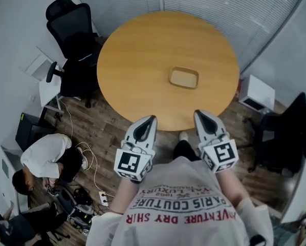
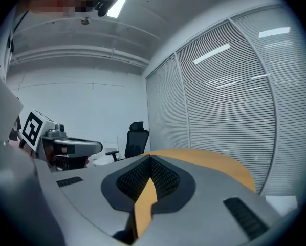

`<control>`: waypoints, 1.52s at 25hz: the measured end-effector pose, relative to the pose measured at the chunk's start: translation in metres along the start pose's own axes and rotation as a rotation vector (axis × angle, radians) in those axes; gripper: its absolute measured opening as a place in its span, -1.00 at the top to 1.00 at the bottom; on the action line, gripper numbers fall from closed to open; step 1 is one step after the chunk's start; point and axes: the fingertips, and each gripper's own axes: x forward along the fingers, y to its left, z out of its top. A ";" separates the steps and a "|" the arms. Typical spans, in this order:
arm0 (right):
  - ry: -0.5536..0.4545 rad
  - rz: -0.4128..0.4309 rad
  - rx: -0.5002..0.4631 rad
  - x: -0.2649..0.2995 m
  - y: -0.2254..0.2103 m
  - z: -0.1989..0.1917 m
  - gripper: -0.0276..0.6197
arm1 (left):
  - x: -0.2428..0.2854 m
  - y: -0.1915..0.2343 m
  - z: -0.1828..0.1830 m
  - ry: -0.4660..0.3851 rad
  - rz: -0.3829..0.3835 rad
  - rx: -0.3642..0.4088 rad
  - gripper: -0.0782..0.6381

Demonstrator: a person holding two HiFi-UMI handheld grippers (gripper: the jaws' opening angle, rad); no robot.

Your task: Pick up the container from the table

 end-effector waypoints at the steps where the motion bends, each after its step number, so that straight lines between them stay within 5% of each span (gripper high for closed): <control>1: 0.002 0.012 -0.004 0.009 -0.013 0.004 0.91 | 0.016 0.001 0.004 0.000 0.003 0.006 0.78; 12: 0.083 0.146 -0.015 0.110 -0.128 0.006 0.91 | 0.154 0.017 0.029 0.011 0.110 -0.040 0.78; 24: 0.376 0.320 -0.045 0.172 -0.141 -0.063 0.91 | 0.195 0.046 -0.013 0.091 0.179 -0.120 0.78; 32: 0.544 0.051 0.038 0.189 -0.199 -0.126 0.91 | 0.218 0.067 -0.034 0.158 0.137 -0.143 0.78; 34: 0.600 0.019 0.074 0.187 -0.209 -0.145 0.67 | 0.222 0.071 -0.040 0.183 0.129 -0.145 0.78; 38: 0.691 -0.038 0.096 0.184 -0.224 -0.175 0.56 | 0.228 0.069 -0.052 0.223 0.104 -0.147 0.78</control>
